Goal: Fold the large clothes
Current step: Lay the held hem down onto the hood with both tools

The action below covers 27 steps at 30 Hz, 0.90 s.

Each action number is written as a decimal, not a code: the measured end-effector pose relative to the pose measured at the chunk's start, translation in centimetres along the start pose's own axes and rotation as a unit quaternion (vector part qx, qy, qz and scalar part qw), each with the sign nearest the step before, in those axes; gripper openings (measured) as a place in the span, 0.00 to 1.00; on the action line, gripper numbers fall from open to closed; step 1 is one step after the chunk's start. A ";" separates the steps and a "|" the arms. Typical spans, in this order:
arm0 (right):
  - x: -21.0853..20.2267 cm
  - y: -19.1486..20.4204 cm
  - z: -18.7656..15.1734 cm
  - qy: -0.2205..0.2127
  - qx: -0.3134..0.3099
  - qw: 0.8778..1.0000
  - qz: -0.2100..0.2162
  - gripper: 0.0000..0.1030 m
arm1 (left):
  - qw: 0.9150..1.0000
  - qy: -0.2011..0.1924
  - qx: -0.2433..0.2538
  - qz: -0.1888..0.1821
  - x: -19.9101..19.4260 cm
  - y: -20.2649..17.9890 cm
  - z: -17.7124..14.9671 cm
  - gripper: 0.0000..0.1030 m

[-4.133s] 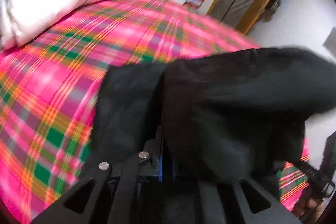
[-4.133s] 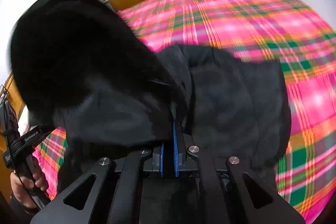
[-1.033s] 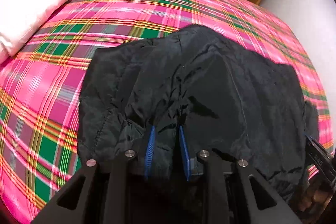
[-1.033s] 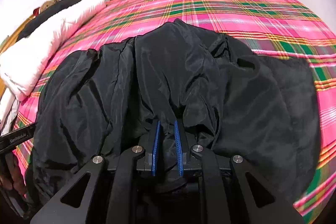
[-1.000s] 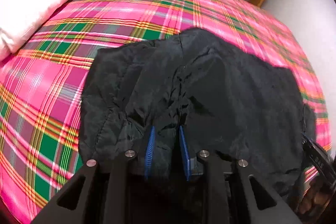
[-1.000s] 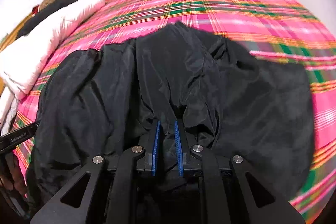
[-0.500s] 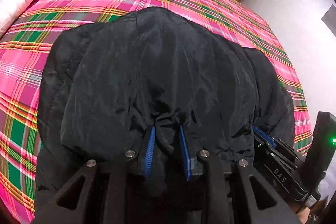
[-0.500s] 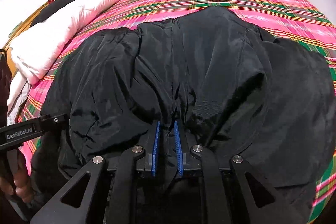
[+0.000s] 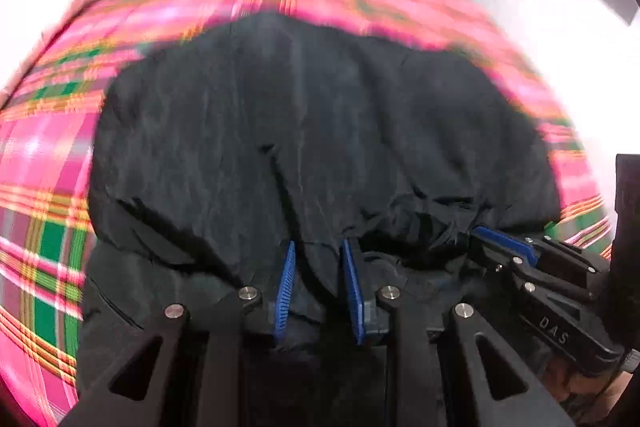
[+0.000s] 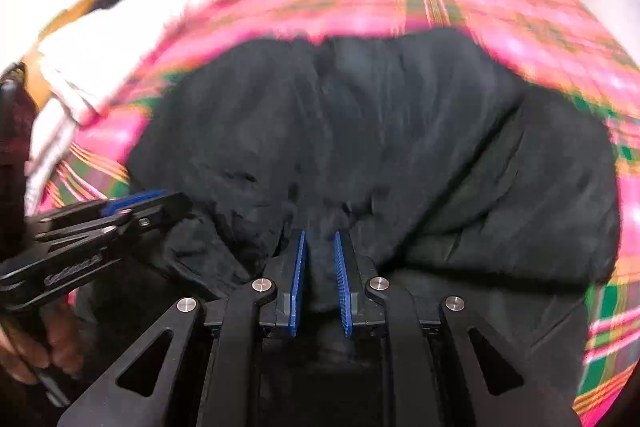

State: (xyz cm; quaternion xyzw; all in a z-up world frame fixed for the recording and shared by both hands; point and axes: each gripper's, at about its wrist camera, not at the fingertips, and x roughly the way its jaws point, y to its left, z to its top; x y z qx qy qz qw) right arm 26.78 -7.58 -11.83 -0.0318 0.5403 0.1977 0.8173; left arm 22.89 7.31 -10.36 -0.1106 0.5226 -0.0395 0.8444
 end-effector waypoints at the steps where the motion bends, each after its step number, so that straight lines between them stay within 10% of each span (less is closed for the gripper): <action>1: 0.6 -0.4 -0.2 0.004 0.011 1.000 0.005 0.13 | 1.000 0.006 -0.009 -0.005 0.5 0.3 0.0 0.26; 27: 0.7 -2.2 -1.3 0.000 0.026 1.000 0.014 0.11 | 0.999 -0.036 -0.004 0.010 4.0 -0.4 -2.6 0.28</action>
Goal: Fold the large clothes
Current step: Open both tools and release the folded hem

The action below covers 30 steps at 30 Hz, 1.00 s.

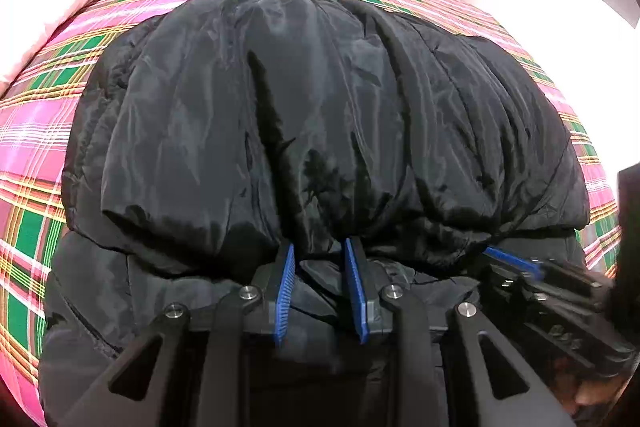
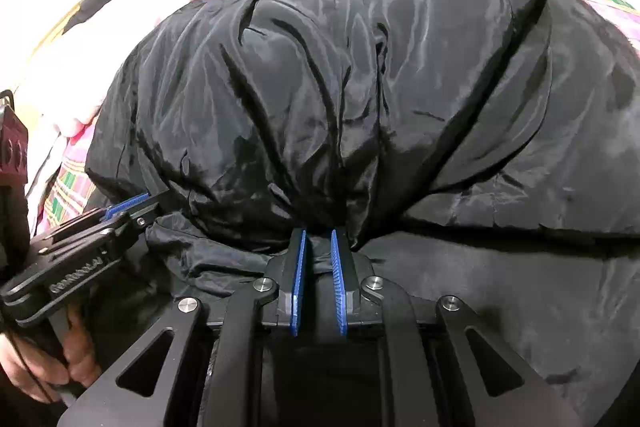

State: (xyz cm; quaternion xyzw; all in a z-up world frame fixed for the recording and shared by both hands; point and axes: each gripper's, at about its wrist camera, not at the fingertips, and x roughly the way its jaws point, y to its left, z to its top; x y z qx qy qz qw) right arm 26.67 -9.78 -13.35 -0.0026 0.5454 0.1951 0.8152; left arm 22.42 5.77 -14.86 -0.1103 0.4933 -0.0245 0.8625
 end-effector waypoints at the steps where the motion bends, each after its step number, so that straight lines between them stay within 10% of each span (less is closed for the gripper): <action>1: -1.0 0.2 0.2 -0.012 -0.002 1.000 0.002 0.12 | 1.000 0.000 -0.001 -0.001 0.1 0.0 -0.1 0.28; 6: -6.9 -1.1 3.5 -0.116 -0.018 0.993 -0.003 0.13 | 1.000 0.001 -0.002 -0.001 0.0 0.3 0.1 0.28; 11: -3.7 -6.4 5.8 -0.086 0.038 0.995 -0.026 0.10 | 1.000 -0.001 -0.001 -0.002 -0.2 0.5 0.4 0.28; 18: -4.6 -6.1 3.3 -0.085 0.033 0.995 -0.039 0.12 | 1.000 -0.018 -0.004 -0.002 -0.4 0.4 0.2 0.28; 22: -8.5 -5.3 0.7 -0.098 0.036 0.994 -0.022 0.48 | 0.999 -0.032 0.013 0.009 -2.7 -0.1 -0.2 0.28; 30: -15.2 -4.4 -7.2 -0.094 0.034 0.995 -0.019 0.49 | 0.997 -0.072 0.024 0.023 -11.4 -0.8 -4.7 0.27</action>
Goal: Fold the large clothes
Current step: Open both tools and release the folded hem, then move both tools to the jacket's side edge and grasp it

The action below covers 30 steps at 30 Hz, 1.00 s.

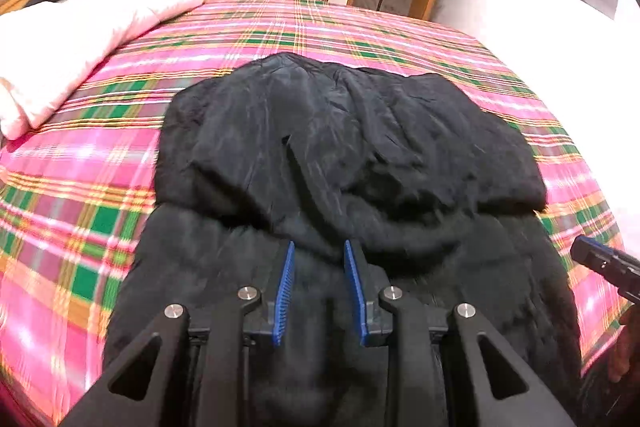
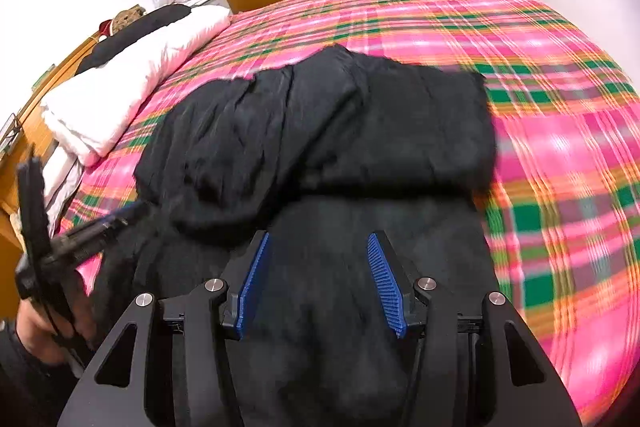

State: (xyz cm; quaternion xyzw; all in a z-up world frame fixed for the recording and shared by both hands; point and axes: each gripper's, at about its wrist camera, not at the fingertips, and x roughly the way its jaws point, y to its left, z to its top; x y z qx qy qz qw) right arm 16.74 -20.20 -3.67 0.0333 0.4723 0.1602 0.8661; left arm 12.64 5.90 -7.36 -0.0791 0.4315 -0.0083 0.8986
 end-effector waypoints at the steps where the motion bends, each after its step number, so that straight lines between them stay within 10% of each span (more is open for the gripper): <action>1: -1.0 -0.2 -1.0 -0.001 0.008 1.000 0.004 0.49 | 1.000 -0.006 -0.002 -0.002 -1.3 0.1 -0.6 0.27; 12: -5.3 -1.3 -7.4 0.009 0.041 0.999 -0.027 0.49 | 0.998 -0.050 -0.015 0.020 -10.2 1.4 -5.3 0.27; 30: -3.6 -7.0 -10.3 0.046 0.124 0.989 -0.067 0.60 | 0.994 -0.004 -0.072 0.083 -8.1 7.7 -8.1 0.41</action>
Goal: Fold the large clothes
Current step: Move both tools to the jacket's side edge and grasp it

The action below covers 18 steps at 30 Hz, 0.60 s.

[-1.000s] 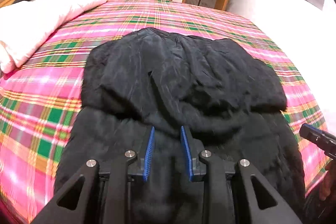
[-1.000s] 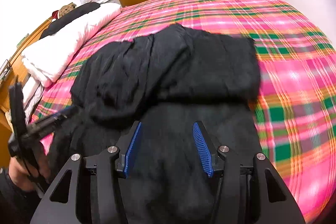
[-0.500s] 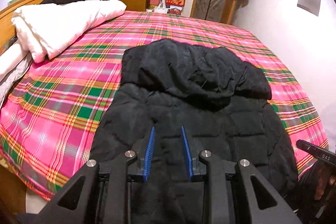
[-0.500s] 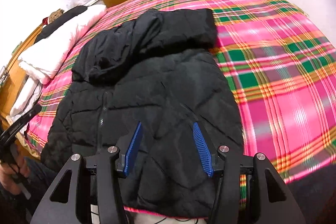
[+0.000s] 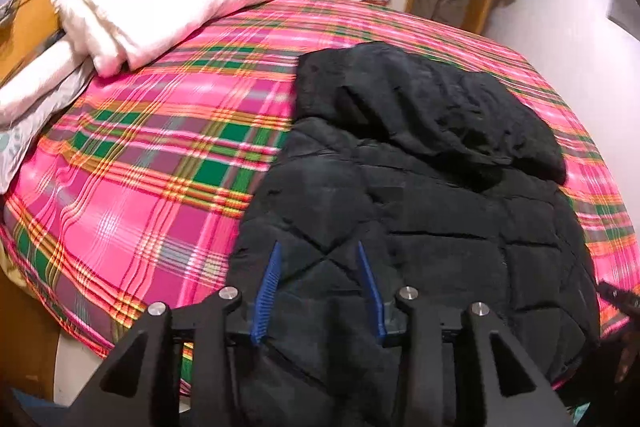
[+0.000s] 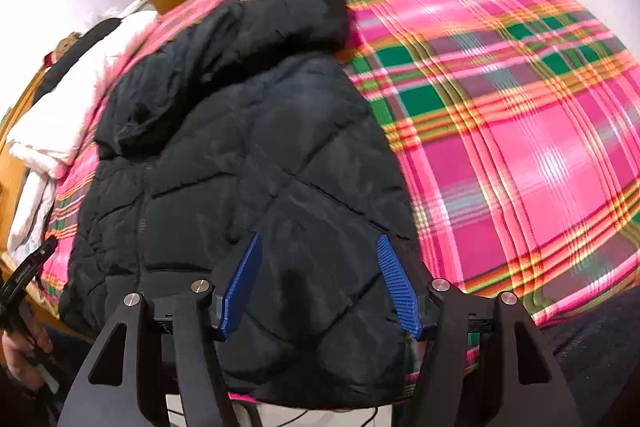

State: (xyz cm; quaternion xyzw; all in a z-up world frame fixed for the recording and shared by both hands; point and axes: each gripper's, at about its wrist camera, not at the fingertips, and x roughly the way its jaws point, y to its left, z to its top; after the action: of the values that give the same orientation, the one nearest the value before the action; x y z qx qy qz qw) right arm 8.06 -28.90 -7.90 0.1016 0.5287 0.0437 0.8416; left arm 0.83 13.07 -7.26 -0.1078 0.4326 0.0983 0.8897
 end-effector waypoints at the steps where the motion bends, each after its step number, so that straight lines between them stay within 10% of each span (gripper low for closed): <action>1: 0.2 -0.4 0.1 0.001 0.007 1.000 0.000 0.60 | 1.000 0.004 -0.014 0.000 0.3 0.7 0.1 0.42; 18: 3.2 -5.0 -2.0 0.070 0.054 0.995 0.049 0.74 | 0.994 0.077 -0.076 0.003 5.8 4.1 -2.7 0.53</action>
State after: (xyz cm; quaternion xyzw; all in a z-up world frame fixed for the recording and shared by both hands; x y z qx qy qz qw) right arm 7.53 -32.91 -12.67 0.1697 0.5819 0.0629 0.7929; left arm 1.26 16.75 -13.94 -0.1814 0.4915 0.1253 0.8425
